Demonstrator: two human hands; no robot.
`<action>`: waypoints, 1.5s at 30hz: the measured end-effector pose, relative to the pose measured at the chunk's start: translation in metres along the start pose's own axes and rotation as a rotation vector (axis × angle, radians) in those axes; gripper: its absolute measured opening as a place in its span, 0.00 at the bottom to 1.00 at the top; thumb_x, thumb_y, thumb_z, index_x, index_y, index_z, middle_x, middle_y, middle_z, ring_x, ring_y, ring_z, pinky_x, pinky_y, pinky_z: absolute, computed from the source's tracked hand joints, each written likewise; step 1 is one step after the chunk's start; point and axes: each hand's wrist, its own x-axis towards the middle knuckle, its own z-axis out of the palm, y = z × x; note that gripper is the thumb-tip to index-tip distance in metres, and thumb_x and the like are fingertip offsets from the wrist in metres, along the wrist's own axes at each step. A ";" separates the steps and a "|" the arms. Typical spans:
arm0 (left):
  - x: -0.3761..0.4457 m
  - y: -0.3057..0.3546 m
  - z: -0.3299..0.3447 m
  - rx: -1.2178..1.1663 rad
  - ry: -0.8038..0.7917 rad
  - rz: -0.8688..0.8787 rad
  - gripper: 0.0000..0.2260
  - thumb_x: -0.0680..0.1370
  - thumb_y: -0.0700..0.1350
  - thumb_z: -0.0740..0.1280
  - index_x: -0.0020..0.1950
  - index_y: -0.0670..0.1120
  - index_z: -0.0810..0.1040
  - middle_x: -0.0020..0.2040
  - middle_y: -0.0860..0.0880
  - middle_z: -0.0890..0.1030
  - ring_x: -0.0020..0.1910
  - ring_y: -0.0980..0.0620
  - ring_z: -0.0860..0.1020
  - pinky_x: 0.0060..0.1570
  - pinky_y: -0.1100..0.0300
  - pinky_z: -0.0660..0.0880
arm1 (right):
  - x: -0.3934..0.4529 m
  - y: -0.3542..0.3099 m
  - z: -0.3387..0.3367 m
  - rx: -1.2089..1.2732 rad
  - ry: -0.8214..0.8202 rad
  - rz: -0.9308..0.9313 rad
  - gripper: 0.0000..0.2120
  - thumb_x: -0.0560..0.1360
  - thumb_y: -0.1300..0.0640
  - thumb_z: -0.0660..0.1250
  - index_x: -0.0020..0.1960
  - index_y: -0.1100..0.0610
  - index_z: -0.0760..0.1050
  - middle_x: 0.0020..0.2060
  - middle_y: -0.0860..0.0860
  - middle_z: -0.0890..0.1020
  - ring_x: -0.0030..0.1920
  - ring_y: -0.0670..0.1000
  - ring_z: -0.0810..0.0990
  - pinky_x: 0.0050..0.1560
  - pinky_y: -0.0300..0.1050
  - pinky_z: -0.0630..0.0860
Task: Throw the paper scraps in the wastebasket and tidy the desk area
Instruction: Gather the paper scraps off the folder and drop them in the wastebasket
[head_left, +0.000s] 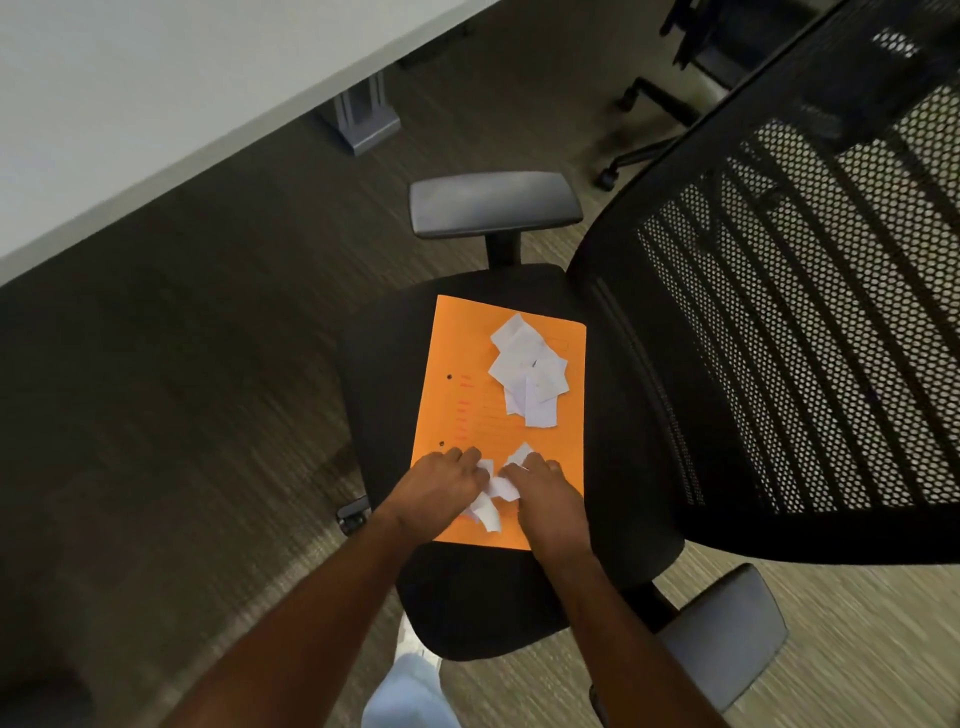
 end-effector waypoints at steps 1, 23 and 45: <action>-0.001 -0.001 0.001 -0.030 -0.006 -0.020 0.12 0.79 0.40 0.64 0.62 0.45 0.74 0.58 0.43 0.76 0.51 0.44 0.77 0.44 0.49 0.77 | 0.004 0.000 -0.001 0.005 -0.005 -0.003 0.15 0.79 0.62 0.62 0.63 0.48 0.76 0.60 0.51 0.78 0.57 0.54 0.77 0.48 0.46 0.78; -0.123 -0.077 -0.039 -1.673 0.607 -0.618 0.11 0.70 0.32 0.75 0.52 0.38 0.82 0.39 0.44 0.82 0.33 0.49 0.78 0.29 0.63 0.73 | 0.017 -0.073 -0.064 1.260 0.340 0.370 0.16 0.75 0.66 0.72 0.45 0.44 0.85 0.44 0.43 0.87 0.44 0.50 0.86 0.32 0.46 0.83; -0.647 -0.146 0.214 -1.622 1.265 -1.839 0.06 0.70 0.30 0.75 0.45 0.37 0.84 0.27 0.50 0.81 0.22 0.57 0.75 0.23 0.65 0.71 | -0.117 -0.631 0.164 0.947 -0.672 -0.086 0.17 0.72 0.72 0.70 0.51 0.52 0.85 0.34 0.47 0.85 0.31 0.46 0.82 0.28 0.42 0.80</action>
